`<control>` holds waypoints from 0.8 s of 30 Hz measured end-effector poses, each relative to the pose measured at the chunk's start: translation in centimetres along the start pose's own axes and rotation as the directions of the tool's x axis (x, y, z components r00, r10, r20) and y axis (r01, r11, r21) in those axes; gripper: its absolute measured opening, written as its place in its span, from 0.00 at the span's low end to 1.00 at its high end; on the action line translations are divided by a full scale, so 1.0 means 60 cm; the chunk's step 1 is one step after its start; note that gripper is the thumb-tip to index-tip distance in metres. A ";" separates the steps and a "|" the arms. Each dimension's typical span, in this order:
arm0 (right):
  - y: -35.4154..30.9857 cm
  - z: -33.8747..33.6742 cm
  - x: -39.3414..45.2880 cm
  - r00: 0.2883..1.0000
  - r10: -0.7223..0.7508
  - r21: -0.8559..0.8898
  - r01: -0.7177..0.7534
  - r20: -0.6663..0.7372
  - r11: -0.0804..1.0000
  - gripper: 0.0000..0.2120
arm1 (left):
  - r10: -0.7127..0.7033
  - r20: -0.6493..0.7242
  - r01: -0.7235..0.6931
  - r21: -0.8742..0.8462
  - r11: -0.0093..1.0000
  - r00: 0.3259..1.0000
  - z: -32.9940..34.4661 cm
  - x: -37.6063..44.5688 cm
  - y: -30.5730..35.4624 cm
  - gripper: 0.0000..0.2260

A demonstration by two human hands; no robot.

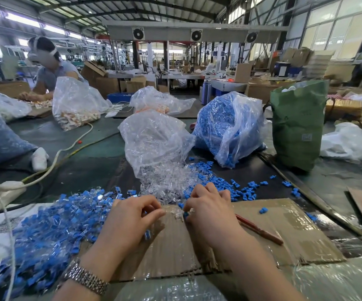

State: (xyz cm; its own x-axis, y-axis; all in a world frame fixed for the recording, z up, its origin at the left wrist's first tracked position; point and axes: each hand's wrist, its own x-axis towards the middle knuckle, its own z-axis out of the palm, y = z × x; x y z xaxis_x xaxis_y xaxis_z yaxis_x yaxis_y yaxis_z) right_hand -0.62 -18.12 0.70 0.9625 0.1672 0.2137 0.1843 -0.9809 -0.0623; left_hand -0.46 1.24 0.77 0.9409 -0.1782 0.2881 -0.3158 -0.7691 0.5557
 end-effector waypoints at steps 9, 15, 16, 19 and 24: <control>0.005 0.026 -0.003 0.977 -0.015 0.132 0.044 -0.213 0.990 0.11 | -0.022 0.058 0.036 -0.261 0.965 0.998 0.002 0.004 0.002 0.08; 0.001 0.005 -0.017 0.921 0.098 0.710 0.220 -0.378 0.669 0.02 | -0.074 0.169 0.157 -0.551 0.820 0.983 0.003 0.008 0.001 0.07; -0.001 0.002 -0.019 0.921 0.074 0.708 0.242 -0.383 0.663 0.03 | -0.075 0.180 0.169 -0.595 0.786 0.981 0.003 0.008 0.001 0.08; -0.005 -0.002 -0.020 0.916 0.041 0.694 0.273 -0.399 0.667 0.03 | -0.064 0.192 0.178 -0.674 0.717 0.979 0.005 0.009 -0.002 0.08; -0.005 -0.001 -0.020 0.917 0.038 0.696 0.273 -0.396 0.664 0.03 | -0.028 0.229 0.179 -0.673 0.718 0.973 0.008 0.012 -0.010 0.09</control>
State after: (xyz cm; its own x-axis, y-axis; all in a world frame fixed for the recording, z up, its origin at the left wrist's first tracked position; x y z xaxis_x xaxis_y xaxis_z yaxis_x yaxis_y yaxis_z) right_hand -1.84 -18.01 0.53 0.8111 0.0772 0.5798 0.5239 -0.5366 -0.6615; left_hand 0.44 1.28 0.26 0.9524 -0.2923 0.0861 -0.1407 -0.1711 0.9751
